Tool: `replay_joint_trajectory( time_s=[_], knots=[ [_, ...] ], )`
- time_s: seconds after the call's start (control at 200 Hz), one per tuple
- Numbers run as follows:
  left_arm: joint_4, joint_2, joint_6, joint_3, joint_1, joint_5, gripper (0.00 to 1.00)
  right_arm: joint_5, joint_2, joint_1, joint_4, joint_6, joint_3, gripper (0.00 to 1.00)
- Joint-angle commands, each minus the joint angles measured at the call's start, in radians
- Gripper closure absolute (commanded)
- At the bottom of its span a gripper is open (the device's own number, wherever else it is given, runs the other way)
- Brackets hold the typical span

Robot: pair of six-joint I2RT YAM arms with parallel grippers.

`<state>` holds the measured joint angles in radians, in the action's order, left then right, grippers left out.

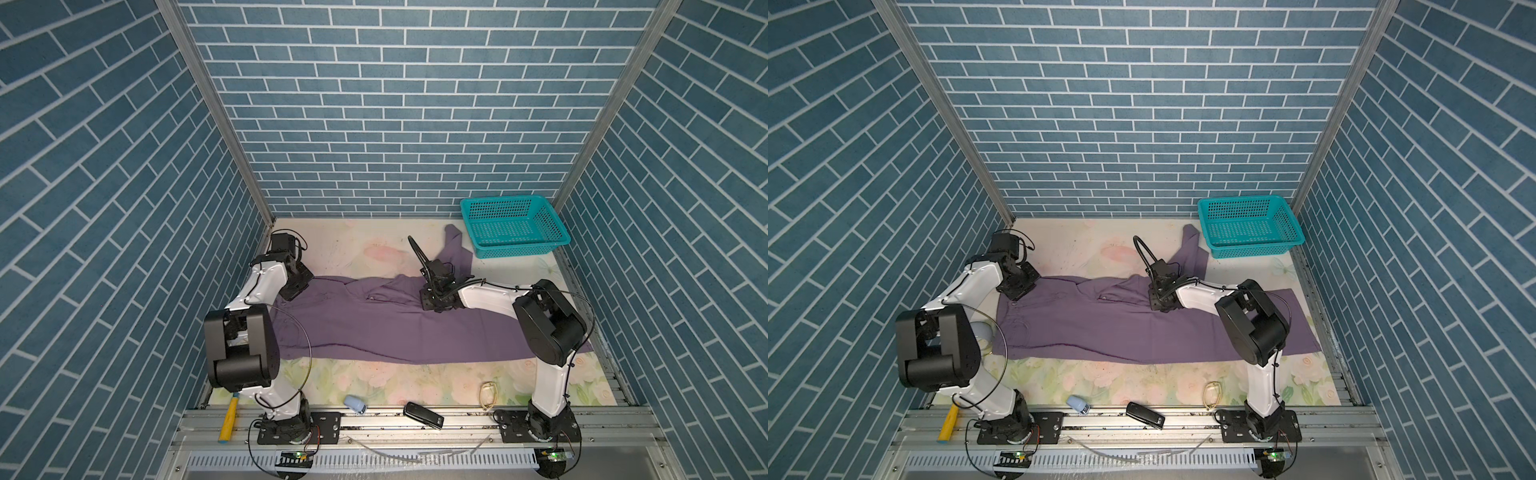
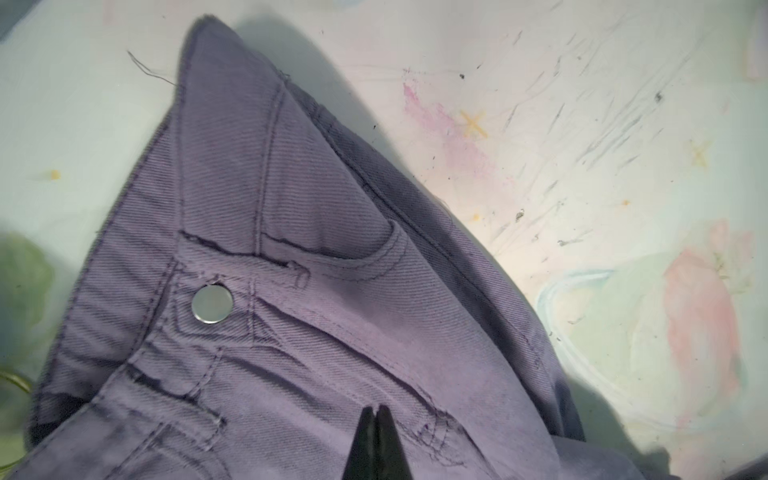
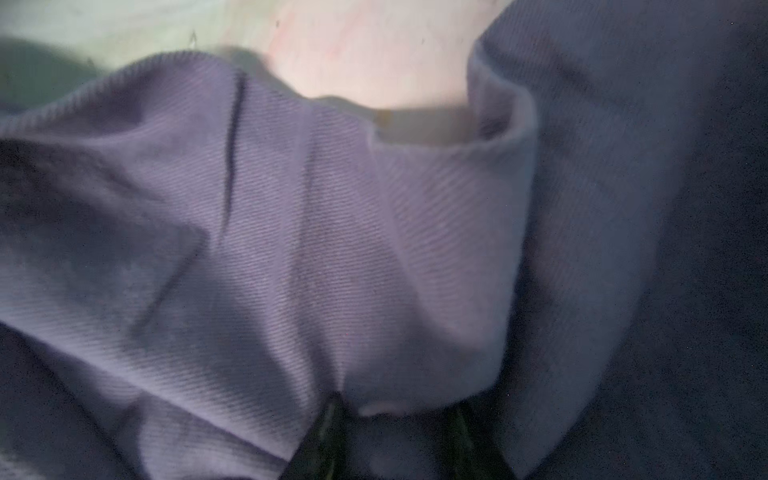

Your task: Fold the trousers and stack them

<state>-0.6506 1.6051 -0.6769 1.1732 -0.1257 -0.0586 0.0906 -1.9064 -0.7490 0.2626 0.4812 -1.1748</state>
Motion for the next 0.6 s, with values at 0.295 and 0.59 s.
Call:
replay_joint_trajectory(
  time_s=[0.295,0.59],
  knots=[
    [0.044,-0.125,0.119,0.016,0.216,0.071,0.38,0.114,-0.048,0.101,0.277,-0.03,-0.367,0.4],
    [0.085,0.078,0.24,0.121,0.438,0.04,0.09,0.05,-0.279,0.235,0.437,-0.008,-0.72,0.38]
  ],
)
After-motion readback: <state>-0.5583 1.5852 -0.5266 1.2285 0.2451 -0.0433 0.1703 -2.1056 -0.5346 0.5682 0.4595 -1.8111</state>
